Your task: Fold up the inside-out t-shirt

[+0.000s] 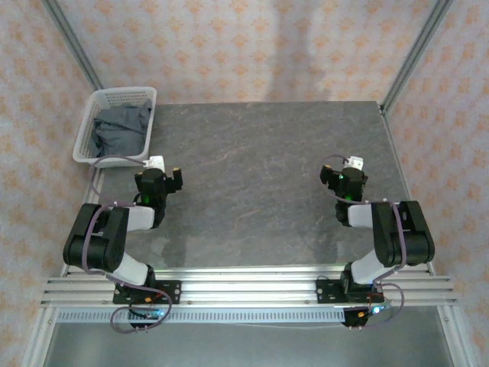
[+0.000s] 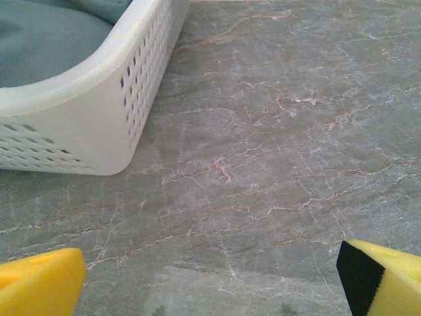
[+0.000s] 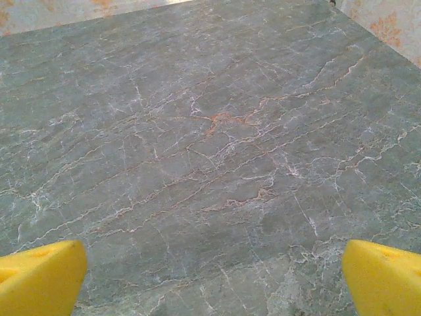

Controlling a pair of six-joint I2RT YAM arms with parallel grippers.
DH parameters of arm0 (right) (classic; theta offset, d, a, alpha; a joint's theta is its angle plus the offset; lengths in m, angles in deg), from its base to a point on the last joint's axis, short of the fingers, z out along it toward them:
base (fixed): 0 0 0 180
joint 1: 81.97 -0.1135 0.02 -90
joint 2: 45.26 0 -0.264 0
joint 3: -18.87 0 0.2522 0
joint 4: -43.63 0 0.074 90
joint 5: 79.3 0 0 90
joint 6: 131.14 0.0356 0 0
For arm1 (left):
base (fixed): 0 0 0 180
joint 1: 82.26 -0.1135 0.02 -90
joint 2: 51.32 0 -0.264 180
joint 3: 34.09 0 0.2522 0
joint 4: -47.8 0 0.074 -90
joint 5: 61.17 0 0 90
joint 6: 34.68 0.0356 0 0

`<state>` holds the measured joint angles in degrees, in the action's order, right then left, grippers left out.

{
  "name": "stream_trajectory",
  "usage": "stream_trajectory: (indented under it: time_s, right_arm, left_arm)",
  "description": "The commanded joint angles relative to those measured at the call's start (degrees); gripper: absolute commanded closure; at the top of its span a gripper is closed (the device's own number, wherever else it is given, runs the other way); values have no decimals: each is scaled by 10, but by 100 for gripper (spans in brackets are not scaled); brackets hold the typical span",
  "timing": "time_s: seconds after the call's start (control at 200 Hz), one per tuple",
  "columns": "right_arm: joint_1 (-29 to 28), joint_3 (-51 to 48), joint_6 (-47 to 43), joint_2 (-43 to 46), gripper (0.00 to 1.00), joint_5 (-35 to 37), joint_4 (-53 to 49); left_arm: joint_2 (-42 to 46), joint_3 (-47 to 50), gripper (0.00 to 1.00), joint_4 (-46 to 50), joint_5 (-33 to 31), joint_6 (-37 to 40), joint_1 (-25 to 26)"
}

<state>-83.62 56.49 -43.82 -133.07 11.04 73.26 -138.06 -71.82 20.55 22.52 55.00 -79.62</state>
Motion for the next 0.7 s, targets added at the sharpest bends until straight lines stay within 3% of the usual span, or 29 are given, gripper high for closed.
stream_trajectory:
  time_s: [0.0,0.445,0.53,0.696]
  right_arm:
    - [4,1,-3,6,0,-2,13]
    - [4,4,0,8,0,2,9]
    - [4,40,5,60,0,15,-99]
    - [-4,80,76,247,1,89,-280]
  left_arm:
    - [10,-9,0,-7,0,8,2]
    - [10,-9,0,-7,0,7,2]
    - [15,-10,0,-4,6,10,2]
    - [127,-44,0,147,14,7,8]
